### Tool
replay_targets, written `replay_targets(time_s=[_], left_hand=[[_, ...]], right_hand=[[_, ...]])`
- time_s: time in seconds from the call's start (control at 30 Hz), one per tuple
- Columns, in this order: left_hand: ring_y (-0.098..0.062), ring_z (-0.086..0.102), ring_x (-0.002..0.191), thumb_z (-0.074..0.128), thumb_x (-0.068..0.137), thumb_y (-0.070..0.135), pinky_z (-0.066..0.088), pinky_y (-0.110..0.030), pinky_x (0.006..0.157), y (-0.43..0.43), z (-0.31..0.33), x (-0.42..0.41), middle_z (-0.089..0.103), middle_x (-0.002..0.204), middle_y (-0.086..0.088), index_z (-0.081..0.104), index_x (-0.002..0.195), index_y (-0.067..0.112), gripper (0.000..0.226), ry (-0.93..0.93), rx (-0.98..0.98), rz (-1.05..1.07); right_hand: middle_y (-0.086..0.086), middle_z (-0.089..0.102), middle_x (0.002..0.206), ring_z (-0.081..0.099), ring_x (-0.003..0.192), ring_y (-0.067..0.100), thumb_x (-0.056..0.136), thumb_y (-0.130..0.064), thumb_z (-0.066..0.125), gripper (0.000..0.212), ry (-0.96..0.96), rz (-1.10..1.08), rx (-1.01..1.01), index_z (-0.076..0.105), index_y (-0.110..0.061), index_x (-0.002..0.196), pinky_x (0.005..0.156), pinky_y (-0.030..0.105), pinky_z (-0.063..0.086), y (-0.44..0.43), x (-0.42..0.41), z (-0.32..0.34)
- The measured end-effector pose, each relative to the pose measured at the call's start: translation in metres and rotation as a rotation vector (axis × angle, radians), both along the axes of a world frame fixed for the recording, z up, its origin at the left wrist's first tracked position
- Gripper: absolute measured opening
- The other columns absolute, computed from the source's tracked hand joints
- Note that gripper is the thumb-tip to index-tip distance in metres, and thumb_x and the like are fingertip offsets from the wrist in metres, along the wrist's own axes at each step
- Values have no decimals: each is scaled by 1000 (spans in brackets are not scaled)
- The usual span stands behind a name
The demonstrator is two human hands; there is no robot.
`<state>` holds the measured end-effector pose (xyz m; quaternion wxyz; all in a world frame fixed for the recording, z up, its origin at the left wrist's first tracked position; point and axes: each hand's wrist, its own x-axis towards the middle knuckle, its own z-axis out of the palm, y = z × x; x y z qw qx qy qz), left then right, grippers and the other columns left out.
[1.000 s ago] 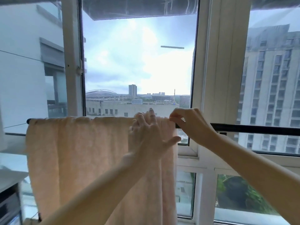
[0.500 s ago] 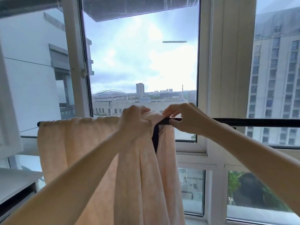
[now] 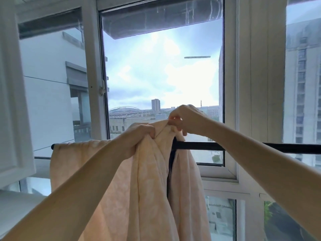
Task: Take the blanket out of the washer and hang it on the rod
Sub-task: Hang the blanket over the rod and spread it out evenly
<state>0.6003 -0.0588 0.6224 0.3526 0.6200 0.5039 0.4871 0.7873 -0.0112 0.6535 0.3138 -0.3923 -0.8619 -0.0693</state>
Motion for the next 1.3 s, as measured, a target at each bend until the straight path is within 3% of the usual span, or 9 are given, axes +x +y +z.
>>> replay_targets(time_s=[0.2,0.4,0.5,0.63,0.77,0.87,0.93,1.17,1.3], left_hand=[[-22,48,66,56,51,8,40,-27,58,16,-5,-24,48,74,-8,58,79,6,28,-139,-63,71],[-16,38,64,48,52,3,34,-28,59,36,-8,-36,36,62,-1,38,55,17,18,-229,-29,116],[-18,42,63,48,47,3,37,-29,60,46,-11,-38,38,62,-1,42,51,16,14,-285,-41,122],[-24,49,75,50,40,6,42,-36,70,53,-12,-39,47,78,-8,55,65,7,26,-291,-76,99],[-26,53,69,51,35,5,46,-31,67,51,-12,-39,53,68,-8,59,52,6,19,-317,-101,110],[-30,62,90,56,18,11,51,-40,88,58,-15,-46,66,101,-14,69,93,-5,78,-279,-93,106],[-30,62,96,58,12,15,48,-46,96,69,-20,-51,66,113,-13,69,102,-4,93,-242,-85,77],[-22,47,79,55,46,10,39,-35,69,26,2,-13,46,81,-7,54,73,11,27,-163,29,143],[-25,64,88,61,58,18,53,-36,84,17,12,5,68,95,-6,68,81,8,26,-65,89,165]], right_hand=[[12,70,70,67,49,18,93,-17,60,7,207,111,-173,61,-10,95,48,25,54,16,-34,-2],[-1,63,95,66,92,17,87,2,60,22,75,239,-273,52,-18,86,81,28,56,19,-25,-17],[-4,59,107,61,100,12,83,-10,70,22,-10,239,-317,55,-17,98,84,26,55,17,-20,-26],[0,58,102,58,91,20,74,-19,80,40,-91,168,16,50,-14,100,77,40,53,21,-23,-40],[-8,62,86,61,76,14,80,-16,71,18,8,198,168,56,-22,85,65,44,54,26,-24,-44],[-15,61,81,60,69,9,87,-13,63,11,88,130,221,60,-24,85,66,36,54,24,-25,-39],[-12,63,79,62,59,4,91,-10,59,9,165,132,191,60,-18,86,63,34,55,19,-21,-32],[13,69,86,71,59,22,98,-6,48,8,696,128,-233,52,-8,105,54,33,59,9,-1,-13],[15,64,93,70,71,29,98,-3,43,13,967,113,-291,50,-11,105,59,39,60,3,17,3]])
